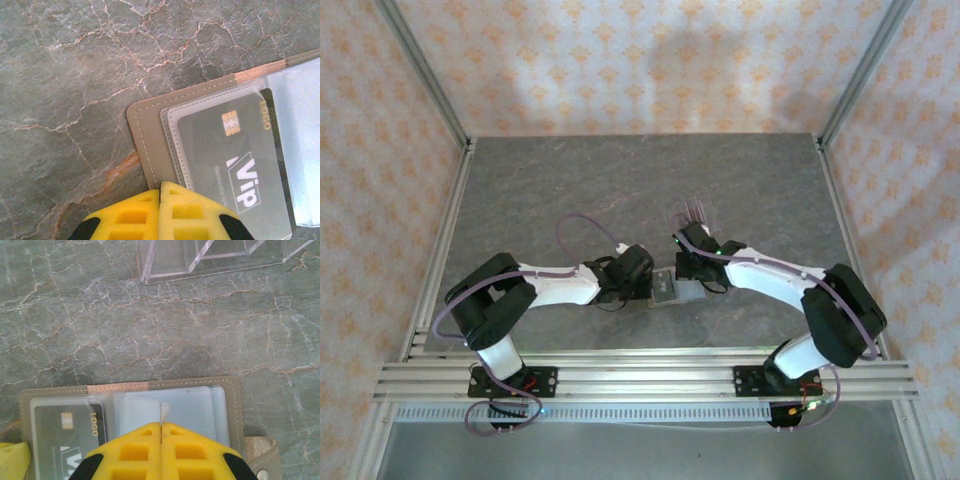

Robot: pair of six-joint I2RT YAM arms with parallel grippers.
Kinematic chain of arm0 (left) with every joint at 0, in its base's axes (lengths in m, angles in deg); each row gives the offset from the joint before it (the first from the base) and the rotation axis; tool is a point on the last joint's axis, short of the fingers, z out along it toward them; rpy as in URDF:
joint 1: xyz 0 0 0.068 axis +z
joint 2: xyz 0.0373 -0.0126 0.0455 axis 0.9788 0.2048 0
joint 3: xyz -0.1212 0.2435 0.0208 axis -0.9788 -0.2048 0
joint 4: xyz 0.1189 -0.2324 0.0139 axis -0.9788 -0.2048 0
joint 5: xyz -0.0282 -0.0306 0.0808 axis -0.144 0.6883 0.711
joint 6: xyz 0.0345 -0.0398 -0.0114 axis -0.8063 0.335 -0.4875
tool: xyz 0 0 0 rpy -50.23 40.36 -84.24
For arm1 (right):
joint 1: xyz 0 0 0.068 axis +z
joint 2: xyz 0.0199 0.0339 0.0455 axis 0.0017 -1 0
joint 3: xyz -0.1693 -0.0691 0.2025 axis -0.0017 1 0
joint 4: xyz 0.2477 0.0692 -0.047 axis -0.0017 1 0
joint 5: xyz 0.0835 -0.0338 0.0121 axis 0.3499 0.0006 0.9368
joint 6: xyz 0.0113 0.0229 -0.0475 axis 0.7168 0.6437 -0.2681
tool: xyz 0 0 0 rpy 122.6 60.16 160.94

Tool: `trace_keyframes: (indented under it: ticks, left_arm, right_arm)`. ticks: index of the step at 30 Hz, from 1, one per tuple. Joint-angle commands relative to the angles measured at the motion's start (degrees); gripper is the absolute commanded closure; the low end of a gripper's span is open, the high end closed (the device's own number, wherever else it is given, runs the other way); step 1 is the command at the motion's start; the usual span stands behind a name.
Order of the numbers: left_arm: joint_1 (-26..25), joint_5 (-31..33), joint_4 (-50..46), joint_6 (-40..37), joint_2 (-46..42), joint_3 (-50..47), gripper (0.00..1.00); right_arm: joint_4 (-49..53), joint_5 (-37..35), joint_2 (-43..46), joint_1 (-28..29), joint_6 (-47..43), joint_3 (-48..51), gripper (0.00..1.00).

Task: Put the credit cards into the card holder
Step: Flip over the card slot in the card holder.

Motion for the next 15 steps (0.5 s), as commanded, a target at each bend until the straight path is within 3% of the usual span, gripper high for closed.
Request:
trace_keyframes:
  ticks: [1,11,15]
  left_arm:
    - [-0.93,-0.49,-2.06,-0.55,5.1,-2.22,0.99]
    - [-1.11,-0.6,-1.6,-0.77,5.98,-1.81,0.99]
    - [-1.24,-0.62,-1.63,-0.78,6.02,-1.67,0.99]
  right_arm:
    - [3.29,-0.64,1.44,0.37,-0.27,-0.48,1.0]
    - [-4.57,12.75,-0.72,0.56,4.87,-1.1,1.0]
    - [-9.89,18.41,-2.8,0.63,8.75,-0.33,0.85]
